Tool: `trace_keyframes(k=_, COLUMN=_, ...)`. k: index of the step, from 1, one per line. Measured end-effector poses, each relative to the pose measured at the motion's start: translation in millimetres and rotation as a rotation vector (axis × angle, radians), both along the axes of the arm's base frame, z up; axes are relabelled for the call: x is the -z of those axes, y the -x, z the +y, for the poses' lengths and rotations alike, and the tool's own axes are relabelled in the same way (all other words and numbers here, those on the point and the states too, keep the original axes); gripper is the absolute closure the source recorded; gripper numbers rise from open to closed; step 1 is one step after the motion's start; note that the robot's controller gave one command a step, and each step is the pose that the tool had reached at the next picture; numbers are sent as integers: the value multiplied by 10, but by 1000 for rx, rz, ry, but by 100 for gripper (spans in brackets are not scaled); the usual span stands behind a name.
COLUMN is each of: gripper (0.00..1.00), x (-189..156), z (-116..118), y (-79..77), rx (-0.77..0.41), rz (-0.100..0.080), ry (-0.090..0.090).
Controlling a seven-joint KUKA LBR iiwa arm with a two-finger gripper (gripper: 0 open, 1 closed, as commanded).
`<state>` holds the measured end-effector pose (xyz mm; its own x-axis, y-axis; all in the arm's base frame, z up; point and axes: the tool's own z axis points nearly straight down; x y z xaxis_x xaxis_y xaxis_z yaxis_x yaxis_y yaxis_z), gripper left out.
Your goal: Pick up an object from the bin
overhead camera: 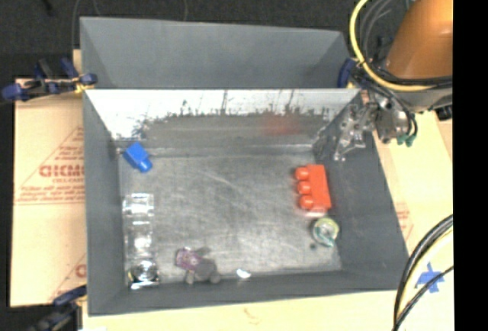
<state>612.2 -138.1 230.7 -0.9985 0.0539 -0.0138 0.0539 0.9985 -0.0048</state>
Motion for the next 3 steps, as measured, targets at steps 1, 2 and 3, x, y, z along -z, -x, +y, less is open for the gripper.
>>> trace_keyframes(k=1, gripper=100, x=1034, z=21, y=215, rx=-250, rz=16, ry=-3)
trace_keyframes(k=2, gripper=0, x=1003, z=19, y=197, rx=-248, rz=10, ry=-2)
trace_keyframes(k=3, gripper=0, x=1378, z=-8, y=117, rx=22, rz=-18, ry=-9)
